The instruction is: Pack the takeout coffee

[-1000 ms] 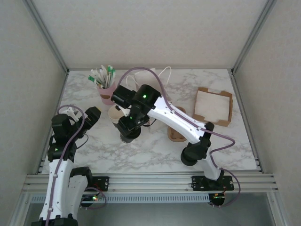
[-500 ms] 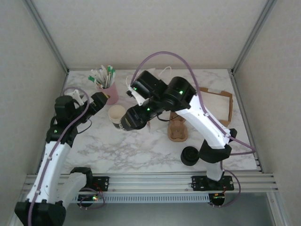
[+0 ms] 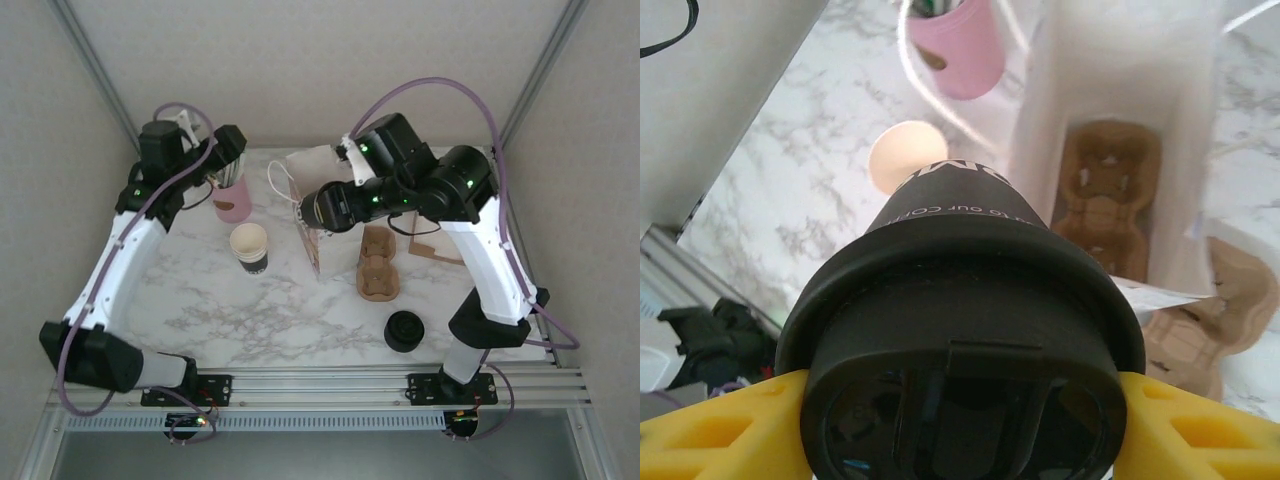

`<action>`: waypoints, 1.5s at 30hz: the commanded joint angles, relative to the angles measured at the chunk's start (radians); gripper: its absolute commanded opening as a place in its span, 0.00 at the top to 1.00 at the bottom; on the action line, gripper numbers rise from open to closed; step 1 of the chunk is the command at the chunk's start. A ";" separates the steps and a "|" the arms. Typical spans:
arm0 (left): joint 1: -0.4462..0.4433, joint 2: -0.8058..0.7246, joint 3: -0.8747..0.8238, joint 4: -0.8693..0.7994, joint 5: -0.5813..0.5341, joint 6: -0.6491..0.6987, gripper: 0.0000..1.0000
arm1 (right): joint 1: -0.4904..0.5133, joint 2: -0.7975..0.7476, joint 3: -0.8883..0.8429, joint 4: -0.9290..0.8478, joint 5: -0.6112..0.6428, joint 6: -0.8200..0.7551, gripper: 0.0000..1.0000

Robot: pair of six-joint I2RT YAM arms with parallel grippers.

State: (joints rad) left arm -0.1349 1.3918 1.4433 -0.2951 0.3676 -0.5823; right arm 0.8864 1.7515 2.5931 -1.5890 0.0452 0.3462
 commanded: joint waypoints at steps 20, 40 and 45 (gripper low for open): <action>-0.118 0.693 0.657 -0.163 -0.056 0.210 0.35 | -0.120 0.191 0.116 -0.032 0.119 -0.058 0.35; -0.116 0.834 0.702 -0.187 -0.016 0.272 0.35 | -0.124 0.357 0.145 -0.078 0.171 -0.097 0.35; -0.118 0.837 0.685 -0.178 -0.004 0.272 0.35 | -0.126 0.386 0.148 -0.100 0.198 -0.098 0.35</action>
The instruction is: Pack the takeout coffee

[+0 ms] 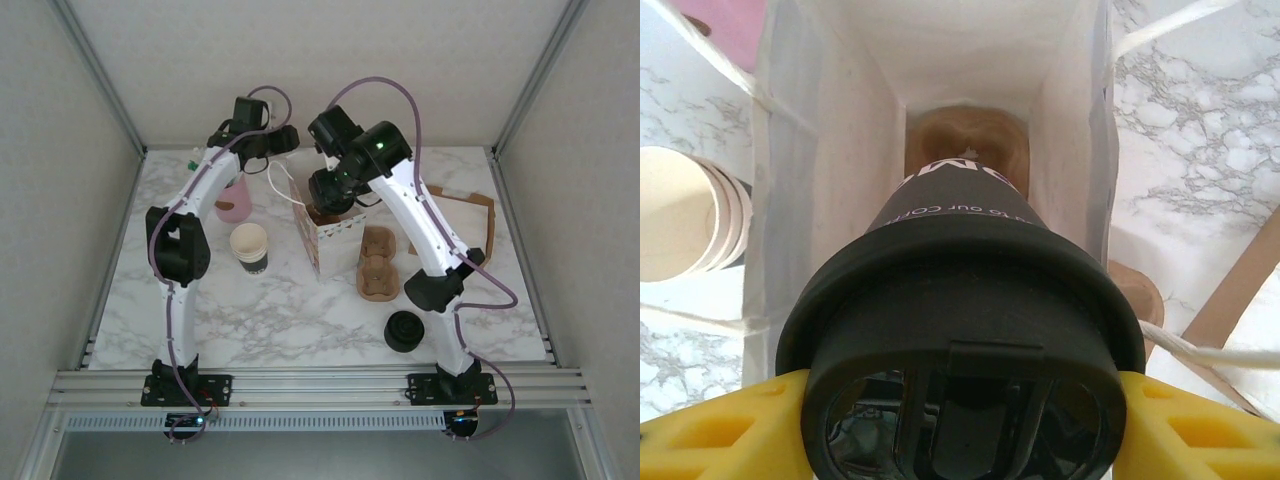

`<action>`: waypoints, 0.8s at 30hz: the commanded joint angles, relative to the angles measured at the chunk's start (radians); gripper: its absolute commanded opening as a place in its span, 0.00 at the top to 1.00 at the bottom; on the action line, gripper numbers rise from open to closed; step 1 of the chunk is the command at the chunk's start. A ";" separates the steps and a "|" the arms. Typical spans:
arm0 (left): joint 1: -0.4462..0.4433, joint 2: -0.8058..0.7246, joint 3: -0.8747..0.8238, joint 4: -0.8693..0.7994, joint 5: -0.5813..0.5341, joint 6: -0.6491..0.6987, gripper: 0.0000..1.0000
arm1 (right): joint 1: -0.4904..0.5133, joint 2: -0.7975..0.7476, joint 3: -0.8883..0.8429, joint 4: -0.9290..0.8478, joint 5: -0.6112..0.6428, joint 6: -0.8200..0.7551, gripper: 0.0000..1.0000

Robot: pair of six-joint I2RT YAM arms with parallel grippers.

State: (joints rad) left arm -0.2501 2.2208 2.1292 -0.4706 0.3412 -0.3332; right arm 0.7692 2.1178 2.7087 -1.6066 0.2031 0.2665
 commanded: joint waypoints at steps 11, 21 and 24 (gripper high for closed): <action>-0.008 0.005 -0.020 -0.002 0.029 0.023 0.35 | -0.007 0.027 0.033 -0.092 0.082 -0.011 0.36; -0.020 0.018 -0.025 -0.006 0.034 0.025 0.35 | 0.023 0.036 0.030 -0.096 0.094 -0.019 0.36; -0.025 0.020 -0.025 -0.007 0.035 0.025 0.35 | 0.032 0.045 0.029 -0.104 0.116 -0.019 0.36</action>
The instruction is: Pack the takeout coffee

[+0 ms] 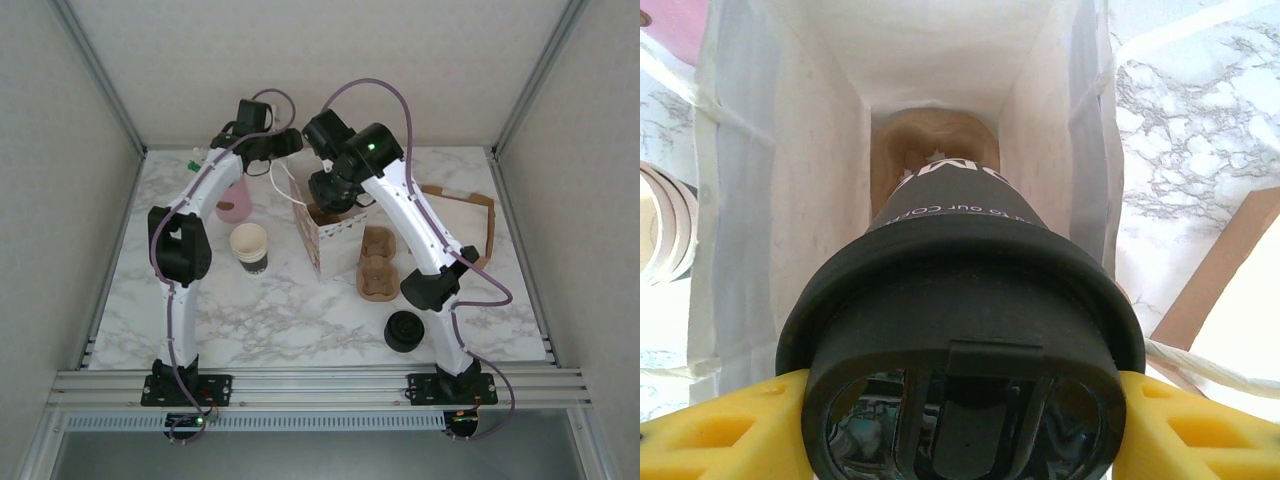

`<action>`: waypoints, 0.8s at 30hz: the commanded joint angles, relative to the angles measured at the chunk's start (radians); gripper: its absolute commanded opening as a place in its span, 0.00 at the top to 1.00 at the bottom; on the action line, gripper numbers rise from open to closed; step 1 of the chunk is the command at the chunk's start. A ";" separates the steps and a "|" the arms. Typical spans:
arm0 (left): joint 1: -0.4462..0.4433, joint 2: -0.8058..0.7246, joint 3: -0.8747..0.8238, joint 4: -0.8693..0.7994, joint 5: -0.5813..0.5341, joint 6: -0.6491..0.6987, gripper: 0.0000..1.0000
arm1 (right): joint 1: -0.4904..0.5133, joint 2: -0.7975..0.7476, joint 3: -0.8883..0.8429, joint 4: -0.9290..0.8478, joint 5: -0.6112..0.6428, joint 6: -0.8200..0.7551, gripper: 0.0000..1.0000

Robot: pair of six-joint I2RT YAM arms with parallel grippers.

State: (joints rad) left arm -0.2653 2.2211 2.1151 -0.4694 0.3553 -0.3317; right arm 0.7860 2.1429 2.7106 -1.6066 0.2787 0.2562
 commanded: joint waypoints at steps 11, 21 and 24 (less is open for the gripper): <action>-0.022 0.026 -0.017 -0.012 0.025 0.026 0.35 | 0.062 0.035 0.022 -0.107 0.076 -0.012 0.36; -0.032 0.028 -0.018 -0.017 0.027 0.028 0.35 | 0.086 0.003 0.021 -0.106 0.123 0.000 0.37; -0.034 0.026 -0.018 -0.019 0.026 0.028 0.35 | 0.091 -0.016 0.020 -0.101 0.115 -0.001 0.37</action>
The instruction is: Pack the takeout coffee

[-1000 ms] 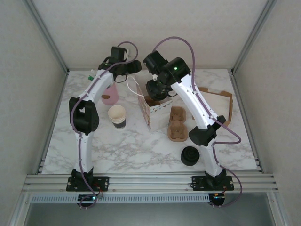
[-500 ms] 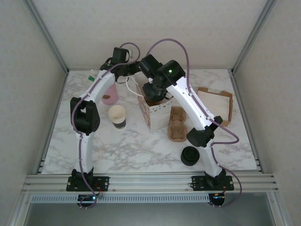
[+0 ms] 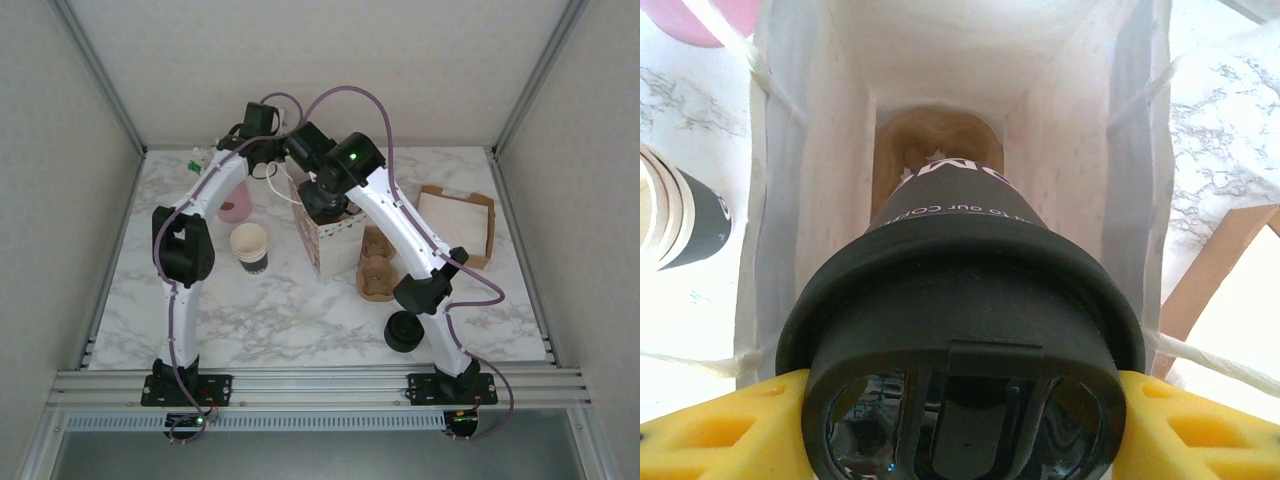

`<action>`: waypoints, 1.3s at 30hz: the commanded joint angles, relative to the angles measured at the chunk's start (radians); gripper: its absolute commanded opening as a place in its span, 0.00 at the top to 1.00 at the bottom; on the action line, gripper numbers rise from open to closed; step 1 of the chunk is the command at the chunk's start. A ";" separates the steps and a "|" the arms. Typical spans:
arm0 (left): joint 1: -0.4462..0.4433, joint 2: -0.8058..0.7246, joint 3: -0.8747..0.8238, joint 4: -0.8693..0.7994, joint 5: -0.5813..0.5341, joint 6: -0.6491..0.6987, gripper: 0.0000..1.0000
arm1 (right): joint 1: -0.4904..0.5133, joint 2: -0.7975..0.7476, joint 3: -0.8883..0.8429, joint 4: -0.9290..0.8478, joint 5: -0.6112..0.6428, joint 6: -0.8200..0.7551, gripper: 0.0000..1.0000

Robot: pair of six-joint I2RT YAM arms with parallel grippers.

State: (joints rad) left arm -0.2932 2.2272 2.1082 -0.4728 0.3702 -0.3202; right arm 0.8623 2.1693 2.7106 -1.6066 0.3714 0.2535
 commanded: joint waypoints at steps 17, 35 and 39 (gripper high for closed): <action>-0.008 0.003 -0.036 -0.016 0.016 0.020 0.36 | -0.051 0.011 -0.038 -0.130 -0.128 0.044 0.36; -0.020 -0.141 -0.228 0.065 0.058 0.012 0.37 | -0.017 -0.025 -0.123 -0.180 -0.207 0.070 0.36; -0.024 -0.202 -0.302 0.089 0.057 0.006 0.36 | 0.005 -0.043 -0.141 -0.189 -0.209 0.081 0.36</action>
State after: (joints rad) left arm -0.3046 2.1185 1.8404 -0.4274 0.4072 -0.3176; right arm 0.8471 2.1796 2.5874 -1.6066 0.1780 0.3115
